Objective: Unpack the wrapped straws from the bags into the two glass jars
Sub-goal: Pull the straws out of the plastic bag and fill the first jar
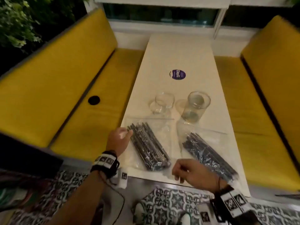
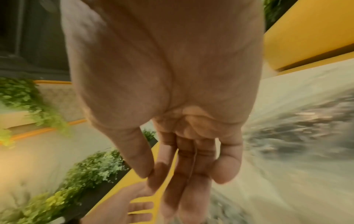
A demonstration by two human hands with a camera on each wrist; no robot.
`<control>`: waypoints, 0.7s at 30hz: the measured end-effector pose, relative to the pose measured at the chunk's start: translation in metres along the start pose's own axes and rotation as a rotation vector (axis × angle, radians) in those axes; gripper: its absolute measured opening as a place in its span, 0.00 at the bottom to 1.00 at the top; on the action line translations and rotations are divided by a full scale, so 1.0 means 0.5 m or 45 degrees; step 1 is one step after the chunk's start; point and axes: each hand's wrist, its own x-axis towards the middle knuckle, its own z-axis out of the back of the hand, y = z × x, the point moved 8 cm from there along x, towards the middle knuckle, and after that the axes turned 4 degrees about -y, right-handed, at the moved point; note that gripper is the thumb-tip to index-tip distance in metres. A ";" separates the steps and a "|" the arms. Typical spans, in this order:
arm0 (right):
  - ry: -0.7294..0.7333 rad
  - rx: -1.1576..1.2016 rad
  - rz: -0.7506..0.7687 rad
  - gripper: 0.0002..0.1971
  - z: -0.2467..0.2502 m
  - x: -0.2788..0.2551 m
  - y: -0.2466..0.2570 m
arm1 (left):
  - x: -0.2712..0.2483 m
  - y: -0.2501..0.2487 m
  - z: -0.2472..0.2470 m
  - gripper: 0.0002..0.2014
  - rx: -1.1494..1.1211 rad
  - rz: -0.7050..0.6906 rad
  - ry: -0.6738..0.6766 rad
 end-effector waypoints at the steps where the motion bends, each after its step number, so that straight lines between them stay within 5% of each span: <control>1: -0.045 -0.011 0.050 0.09 0.006 0.026 0.014 | 0.020 0.003 -0.021 0.27 0.055 0.004 0.044; 5: -0.166 -0.156 0.117 0.09 0.043 0.110 0.106 | 0.053 0.008 -0.074 0.50 0.208 0.082 0.164; 11: -0.354 -0.294 0.234 0.07 0.065 0.203 0.176 | 0.021 -0.012 -0.075 0.43 0.078 0.056 0.177; 14: -0.513 -0.453 0.287 0.15 0.080 0.236 0.206 | 0.010 -0.036 -0.057 0.37 0.005 -0.093 0.234; 18: -0.562 -0.644 0.064 0.30 0.090 0.278 0.209 | 0.004 -0.072 -0.028 0.27 -0.150 -0.316 0.344; 21: -0.497 -0.506 0.006 0.22 0.083 0.292 0.204 | 0.001 -0.093 -0.013 0.23 -0.223 -0.443 0.380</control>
